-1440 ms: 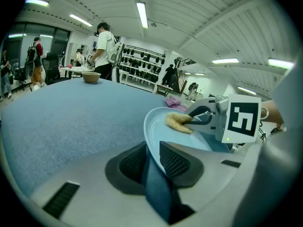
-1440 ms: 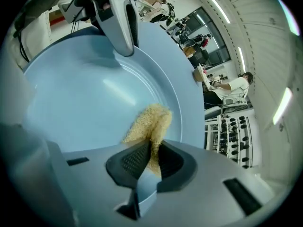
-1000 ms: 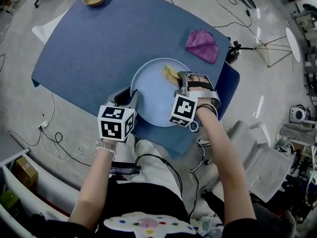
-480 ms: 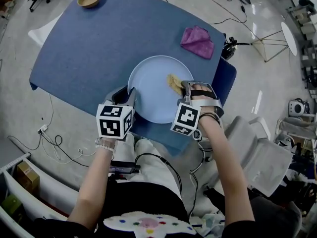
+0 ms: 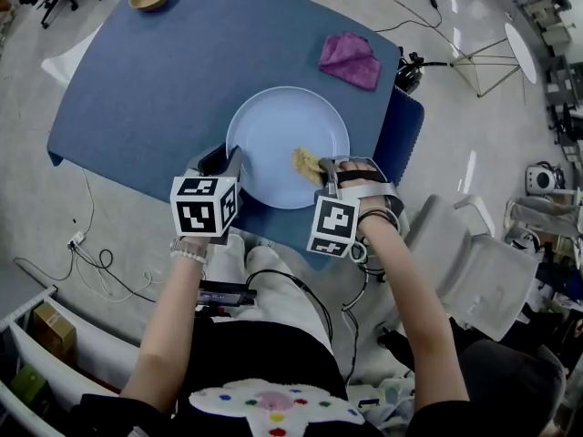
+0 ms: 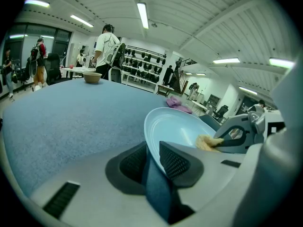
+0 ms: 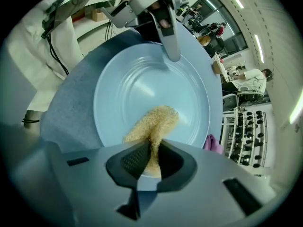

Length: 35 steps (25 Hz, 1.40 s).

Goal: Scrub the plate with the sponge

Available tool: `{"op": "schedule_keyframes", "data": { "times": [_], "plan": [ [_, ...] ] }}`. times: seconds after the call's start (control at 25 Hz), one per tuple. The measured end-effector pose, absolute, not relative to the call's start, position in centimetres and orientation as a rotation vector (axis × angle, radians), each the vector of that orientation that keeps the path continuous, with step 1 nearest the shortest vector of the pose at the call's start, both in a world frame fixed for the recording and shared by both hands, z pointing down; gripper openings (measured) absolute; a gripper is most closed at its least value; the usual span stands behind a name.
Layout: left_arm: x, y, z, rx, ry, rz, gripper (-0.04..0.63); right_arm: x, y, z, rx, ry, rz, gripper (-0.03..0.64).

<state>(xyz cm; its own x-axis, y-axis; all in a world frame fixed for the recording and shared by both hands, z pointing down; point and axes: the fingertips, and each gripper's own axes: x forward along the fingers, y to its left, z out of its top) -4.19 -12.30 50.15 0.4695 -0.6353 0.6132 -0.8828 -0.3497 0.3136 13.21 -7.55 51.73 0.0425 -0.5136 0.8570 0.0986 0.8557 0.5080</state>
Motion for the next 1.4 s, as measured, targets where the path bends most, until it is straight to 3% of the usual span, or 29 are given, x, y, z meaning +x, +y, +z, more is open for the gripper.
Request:
{"op": "schedule_keyframes", "data": {
  "times": [0.88,1.24,1.4],
  "plan": [
    [-3.6,-12.8,50.4,2.101,-1.254,0.541,0.072,3.6,-3.6,52.0,0.245,-1.775,-0.408,0.041],
    [-3.9,-12.8,48.9,2.204,-1.232,0.661,0.095,6.6,-6.0,49.4,0.601,-1.917,-0.152,0.041],
    [-3.8,-12.8,46.4,2.272,-1.229,0.651,0.046,8.0,-6.7,46.9,0.838,-2.0,-0.009,0.041]
  ]
}}
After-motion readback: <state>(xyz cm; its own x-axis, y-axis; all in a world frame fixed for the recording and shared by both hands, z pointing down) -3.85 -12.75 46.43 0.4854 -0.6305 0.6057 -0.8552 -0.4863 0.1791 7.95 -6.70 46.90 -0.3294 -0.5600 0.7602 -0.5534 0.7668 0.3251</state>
